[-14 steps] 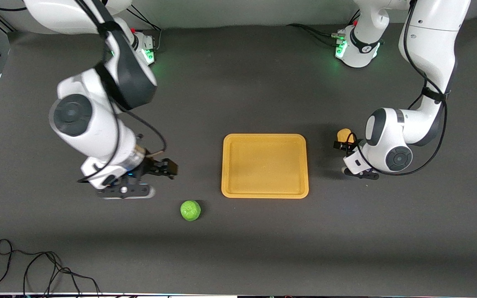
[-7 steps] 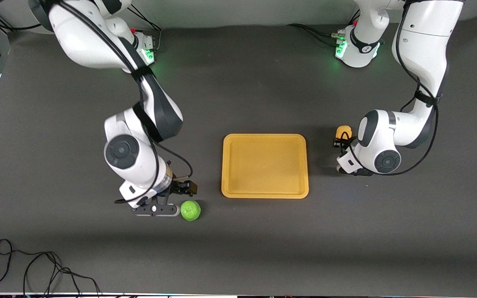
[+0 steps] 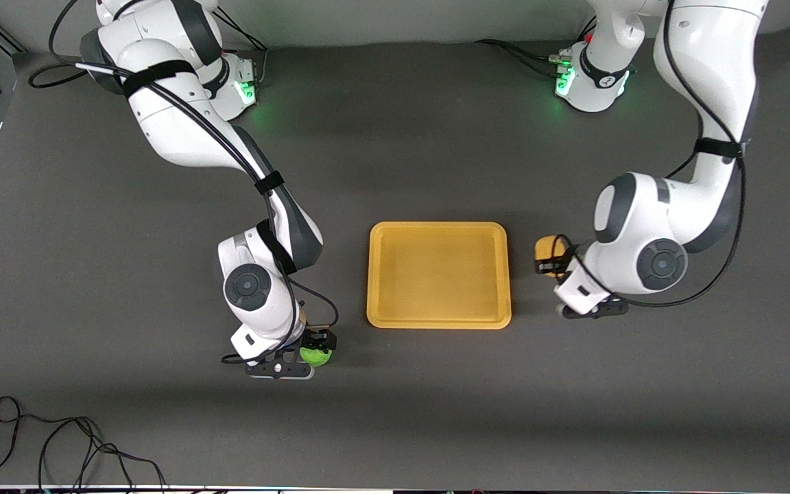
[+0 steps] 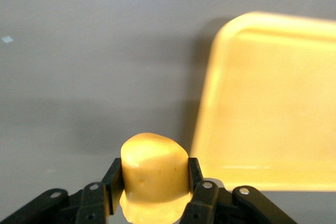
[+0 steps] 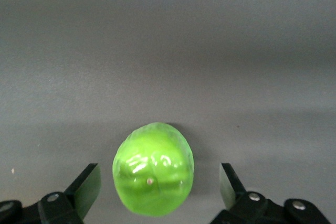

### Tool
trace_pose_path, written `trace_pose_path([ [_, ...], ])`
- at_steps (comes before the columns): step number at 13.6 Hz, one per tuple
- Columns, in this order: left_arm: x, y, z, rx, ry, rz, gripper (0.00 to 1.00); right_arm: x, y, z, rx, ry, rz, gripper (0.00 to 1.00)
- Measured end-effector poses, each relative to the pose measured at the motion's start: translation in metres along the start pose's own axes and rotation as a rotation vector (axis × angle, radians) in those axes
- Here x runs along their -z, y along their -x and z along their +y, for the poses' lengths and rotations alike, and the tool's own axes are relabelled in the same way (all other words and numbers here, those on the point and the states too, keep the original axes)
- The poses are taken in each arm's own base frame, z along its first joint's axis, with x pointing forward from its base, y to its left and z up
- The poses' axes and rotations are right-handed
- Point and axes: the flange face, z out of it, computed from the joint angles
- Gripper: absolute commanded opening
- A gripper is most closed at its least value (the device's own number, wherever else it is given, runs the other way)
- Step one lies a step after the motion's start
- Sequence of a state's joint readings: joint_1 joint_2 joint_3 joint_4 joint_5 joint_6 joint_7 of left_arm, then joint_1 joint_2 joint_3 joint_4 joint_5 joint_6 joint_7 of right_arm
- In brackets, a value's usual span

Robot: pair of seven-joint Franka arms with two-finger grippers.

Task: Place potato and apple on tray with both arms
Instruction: 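Carry the potato over the tray with the left gripper while the right lifts the apple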

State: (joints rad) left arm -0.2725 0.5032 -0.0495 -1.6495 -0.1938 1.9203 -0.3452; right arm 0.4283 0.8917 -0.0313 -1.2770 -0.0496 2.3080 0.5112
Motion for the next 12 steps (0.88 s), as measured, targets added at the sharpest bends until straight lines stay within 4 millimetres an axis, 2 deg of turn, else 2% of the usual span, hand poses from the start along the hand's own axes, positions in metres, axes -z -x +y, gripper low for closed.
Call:
trace_pose_path([
  [1, -0.008, -0.004, 0.025, 0.016, 0.001, 0.003, 0.09, -0.005, 0.001, -0.001, -0.003, -0.003, 0.005, 1.00],
  [3, -0.042, -0.008, 0.060, 0.012, -0.018, -0.022, 0.09, -0.012, 0.002, -0.002, -0.004, -0.007, 0.011, 1.00],
  [5, -0.074, -0.007, 0.076, -0.003, -0.040, -0.054, 0.11, -0.020, 0.004, -0.002, -0.003, -0.007, 0.011, 1.00],
  [6, -0.080, -0.007, 0.080, -0.009, -0.045, -0.059, 0.14, -0.023, 0.005, -0.002, -0.003, -0.005, 0.007, 0.96],
  [8, -0.082, -0.004, 0.087, -0.021, -0.050, -0.058, 0.16, -0.030, 0.007, -0.002, -0.003, 0.000, -0.002, 0.58],
  [9, -0.081, -0.004, 0.089, -0.028, -0.058, -0.051, 0.16, -0.033, 0.008, -0.001, -0.002, 0.001, -0.004, 0.51],
  [12, -0.088, -0.001, 0.093, -0.056, -0.101, -0.043, 0.26, -0.028, 0.005, -0.003, -0.002, -0.004, 0.007, 0.50],
])
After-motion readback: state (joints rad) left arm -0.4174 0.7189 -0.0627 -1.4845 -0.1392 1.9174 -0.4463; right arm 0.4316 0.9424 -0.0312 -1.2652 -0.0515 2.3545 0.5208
